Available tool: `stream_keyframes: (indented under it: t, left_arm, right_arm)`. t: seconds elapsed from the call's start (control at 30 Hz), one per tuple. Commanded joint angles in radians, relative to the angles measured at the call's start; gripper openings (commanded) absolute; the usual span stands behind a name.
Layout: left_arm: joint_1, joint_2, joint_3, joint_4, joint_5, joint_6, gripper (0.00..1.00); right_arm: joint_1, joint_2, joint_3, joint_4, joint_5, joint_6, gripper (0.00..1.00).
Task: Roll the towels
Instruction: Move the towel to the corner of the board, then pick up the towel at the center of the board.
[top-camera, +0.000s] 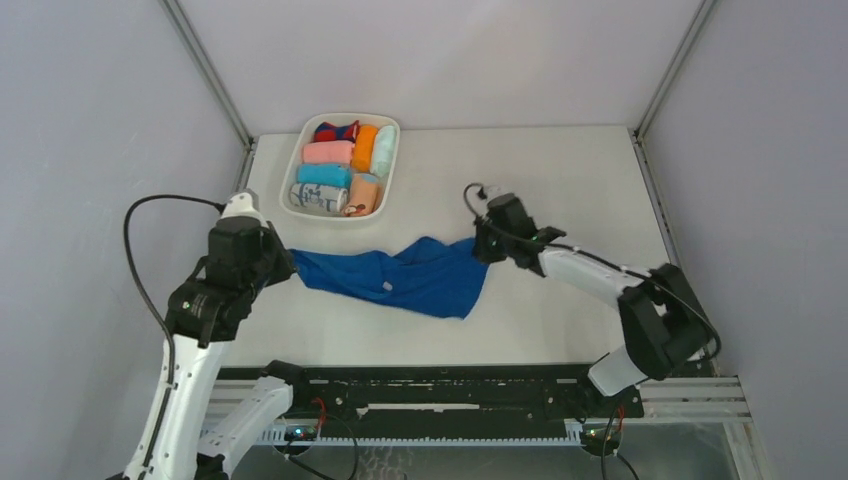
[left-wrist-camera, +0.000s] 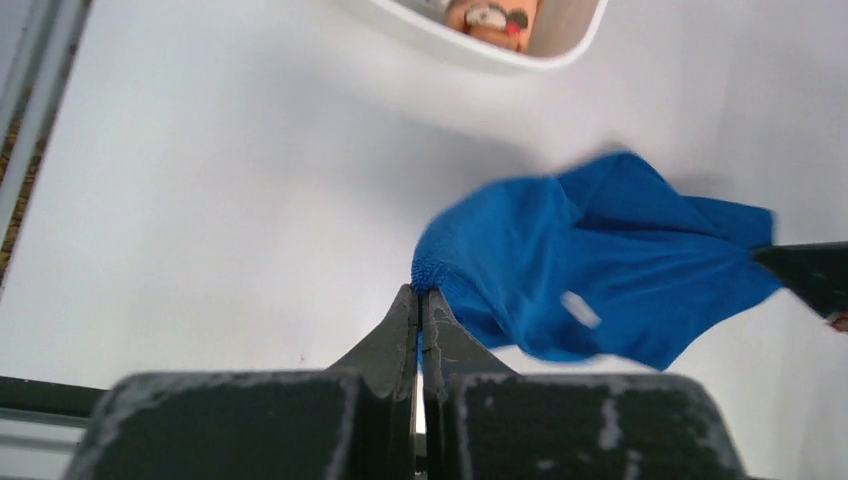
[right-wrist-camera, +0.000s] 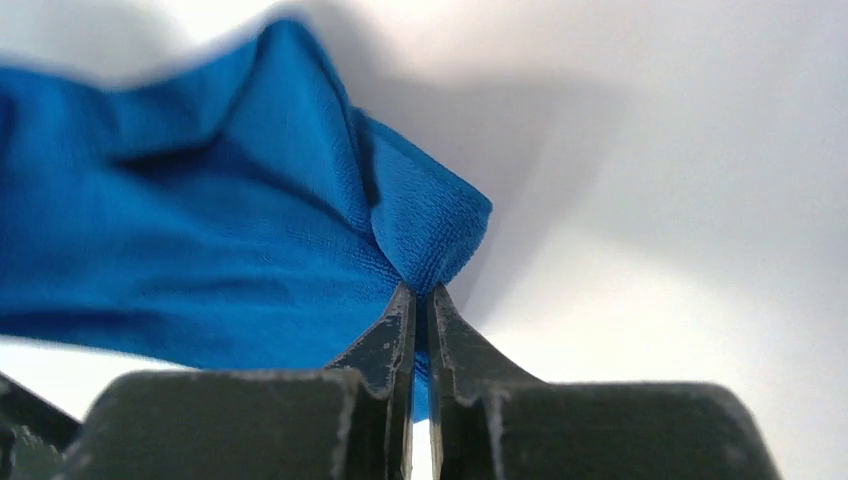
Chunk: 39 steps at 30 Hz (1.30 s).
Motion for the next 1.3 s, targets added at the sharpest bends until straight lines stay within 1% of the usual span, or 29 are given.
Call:
stream_keyframes:
  t: [0.0,0.03,0.07,0.1,0.13,0.17,0.23,0.3,0.4,0.53,0.6,0.7,0.83,0.9,1.0,1.17,1.27]
  left_arm:
    - [0.069,-0.017,0.151,-0.024,0.029,0.015,0.0]
    - [0.072,-0.019,0.161,-0.026,0.045,0.006,0.0]
    - [0.073,-0.02,0.161,-0.025,0.068,-0.008,0.0]
    - [0.074,-0.022,0.151,-0.018,0.096,-0.021,0.0]
    - [0.074,-0.024,0.132,-0.004,0.136,-0.036,0.0]
    - [0.074,-0.027,0.1,0.019,0.175,-0.052,0.0]
    - [0.073,-0.038,0.021,0.072,0.24,-0.092,0.0]
    - [0.073,-0.055,-0.058,0.123,0.282,-0.135,0.0]
    - [0.073,-0.084,-0.163,0.168,0.302,-0.176,0.0]
    - [0.074,-0.108,-0.223,0.179,0.288,-0.181,0.0]
    - [0.073,-0.116,-0.237,0.178,0.273,-0.178,0.0]
    - [0.074,-0.128,-0.259,0.174,0.251,-0.18,0.0]
    - [0.073,-0.144,-0.288,0.179,0.221,-0.182,0.0]
    - [0.073,-0.147,-0.295,0.18,0.213,-0.182,0.0]
    - [0.073,-0.154,-0.299,0.179,0.191,-0.181,0.0]
    - [0.074,-0.159,-0.301,0.178,0.156,-0.181,0.0]
    - [0.073,-0.154,-0.302,0.182,0.146,-0.181,0.0]
  right_arm:
    - [-0.129,-0.147,0.199,-0.242,0.094,-0.141,0.0]
    - [-0.157,-0.142,0.252,-0.311,0.109,-0.158,0.0]
    - [-0.188,-0.13,0.31,-0.372,0.138,-0.164,0.04]
    - [-0.203,-0.116,0.36,-0.419,0.179,-0.165,0.13]
    - [-0.211,-0.105,0.412,-0.451,0.21,-0.165,0.28]
    - [-0.215,-0.098,0.433,-0.462,0.222,-0.166,0.4]
    - [-0.213,-0.106,0.439,-0.453,0.195,-0.162,0.54]
    - [-0.21,-0.133,0.403,-0.413,0.143,-0.146,0.6]
    - [-0.202,-0.177,0.297,-0.358,0.134,-0.132,0.67]
    - [-0.208,-0.217,0.147,-0.296,0.129,-0.105,0.76]
    - [-0.222,-0.222,0.08,-0.248,0.116,-0.085,0.79]
    - [-0.246,-0.184,0.049,-0.204,0.096,-0.073,0.78]
    - [-0.257,-0.094,0.049,-0.09,0.011,-0.085,0.73]
    - [-0.275,-0.047,0.049,-0.026,-0.034,-0.066,0.7]
    - [-0.312,0.018,0.052,0.067,-0.091,-0.03,0.68]
    - [-0.356,0.131,0.073,0.143,-0.169,0.024,0.67]
    - [-0.368,0.195,0.092,0.172,-0.214,0.047,0.63]
